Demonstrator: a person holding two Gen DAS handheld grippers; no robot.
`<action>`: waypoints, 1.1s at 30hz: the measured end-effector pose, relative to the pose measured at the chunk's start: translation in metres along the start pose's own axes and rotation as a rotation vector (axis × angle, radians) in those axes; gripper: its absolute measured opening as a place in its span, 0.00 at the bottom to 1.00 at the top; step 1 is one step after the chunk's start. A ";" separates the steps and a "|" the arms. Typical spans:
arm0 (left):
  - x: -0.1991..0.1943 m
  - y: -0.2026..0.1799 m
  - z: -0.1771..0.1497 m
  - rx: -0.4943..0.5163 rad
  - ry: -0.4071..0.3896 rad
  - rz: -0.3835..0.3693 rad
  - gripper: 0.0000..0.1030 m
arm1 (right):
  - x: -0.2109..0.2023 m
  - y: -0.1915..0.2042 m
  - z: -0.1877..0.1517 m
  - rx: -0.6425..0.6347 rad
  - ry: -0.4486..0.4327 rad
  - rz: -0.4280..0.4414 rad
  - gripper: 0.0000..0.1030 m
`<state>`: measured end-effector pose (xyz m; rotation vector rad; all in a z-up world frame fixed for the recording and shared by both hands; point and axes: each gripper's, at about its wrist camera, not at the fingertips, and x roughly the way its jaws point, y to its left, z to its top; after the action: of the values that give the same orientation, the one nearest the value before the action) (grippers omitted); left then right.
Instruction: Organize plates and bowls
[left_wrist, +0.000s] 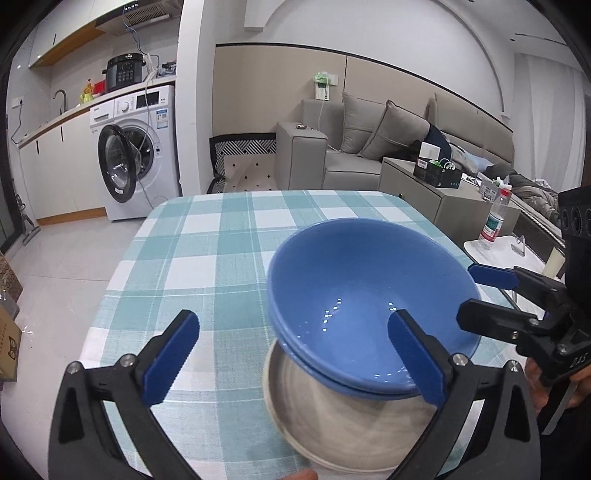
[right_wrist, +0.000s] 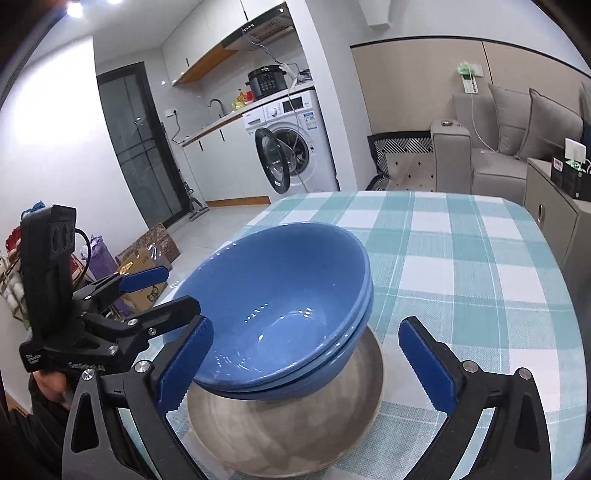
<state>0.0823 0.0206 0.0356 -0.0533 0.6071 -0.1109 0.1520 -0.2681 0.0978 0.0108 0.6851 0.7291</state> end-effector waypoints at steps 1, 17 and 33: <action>-0.001 0.003 -0.001 -0.003 -0.008 0.004 1.00 | -0.001 0.002 -0.001 -0.010 -0.002 -0.001 0.99; -0.030 0.018 -0.025 -0.005 -0.104 0.081 1.00 | -0.033 0.017 -0.026 -0.101 -0.119 0.002 0.99; -0.048 0.009 -0.065 0.028 -0.175 0.089 1.00 | -0.055 0.010 -0.080 -0.092 -0.147 -0.016 0.99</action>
<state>0.0065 0.0339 0.0088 -0.0086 0.4325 -0.0280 0.0698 -0.3127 0.0689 -0.0254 0.5107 0.7358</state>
